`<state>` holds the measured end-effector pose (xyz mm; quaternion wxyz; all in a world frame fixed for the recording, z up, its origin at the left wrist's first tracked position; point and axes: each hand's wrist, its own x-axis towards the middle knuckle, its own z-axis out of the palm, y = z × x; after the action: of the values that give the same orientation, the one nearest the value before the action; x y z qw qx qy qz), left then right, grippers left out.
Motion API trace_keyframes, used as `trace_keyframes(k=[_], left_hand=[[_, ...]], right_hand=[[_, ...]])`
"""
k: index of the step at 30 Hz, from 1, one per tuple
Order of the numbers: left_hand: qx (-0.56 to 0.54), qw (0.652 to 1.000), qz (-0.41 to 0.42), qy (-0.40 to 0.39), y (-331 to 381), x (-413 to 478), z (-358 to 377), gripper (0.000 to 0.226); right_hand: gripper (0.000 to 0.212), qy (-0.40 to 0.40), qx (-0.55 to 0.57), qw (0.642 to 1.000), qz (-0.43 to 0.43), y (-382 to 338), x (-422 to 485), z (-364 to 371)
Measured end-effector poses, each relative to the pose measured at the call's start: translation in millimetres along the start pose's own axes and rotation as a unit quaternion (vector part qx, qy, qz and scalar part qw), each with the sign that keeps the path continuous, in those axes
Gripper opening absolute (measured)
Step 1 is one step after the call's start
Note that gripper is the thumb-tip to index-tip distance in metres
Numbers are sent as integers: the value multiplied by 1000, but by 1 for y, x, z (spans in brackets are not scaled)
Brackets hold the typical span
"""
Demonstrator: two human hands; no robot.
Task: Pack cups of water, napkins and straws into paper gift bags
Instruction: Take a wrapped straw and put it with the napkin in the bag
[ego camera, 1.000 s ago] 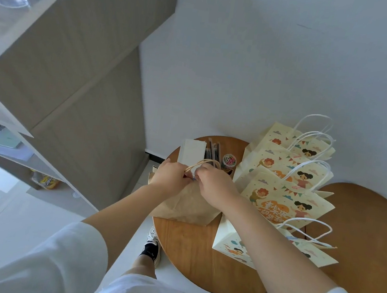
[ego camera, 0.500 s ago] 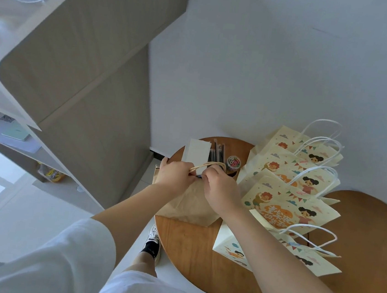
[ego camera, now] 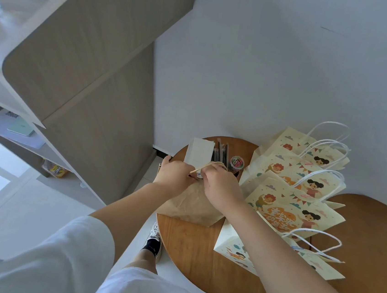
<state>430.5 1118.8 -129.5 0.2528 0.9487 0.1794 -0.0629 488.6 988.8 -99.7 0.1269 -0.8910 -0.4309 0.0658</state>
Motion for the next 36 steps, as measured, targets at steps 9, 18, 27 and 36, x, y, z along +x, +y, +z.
trace_keyframes(k=[9,18,27,36], left_hand=[[-8,1000,-10,7,-1,1,1,24],[-14,1000,14,15,-4,1,4,28],[16,999,25,25,-7,-6,2,21],[137,990,16,-31,-24,-36,-7,30]], right_hand=[[26,-64,-40,997,-2,-1,2,-3],[25,-56,-54,997,2,3,8,16],[50,3,-34,999,-36,11,-32,36],[49,176,-9,984,37,24,-63,26]])
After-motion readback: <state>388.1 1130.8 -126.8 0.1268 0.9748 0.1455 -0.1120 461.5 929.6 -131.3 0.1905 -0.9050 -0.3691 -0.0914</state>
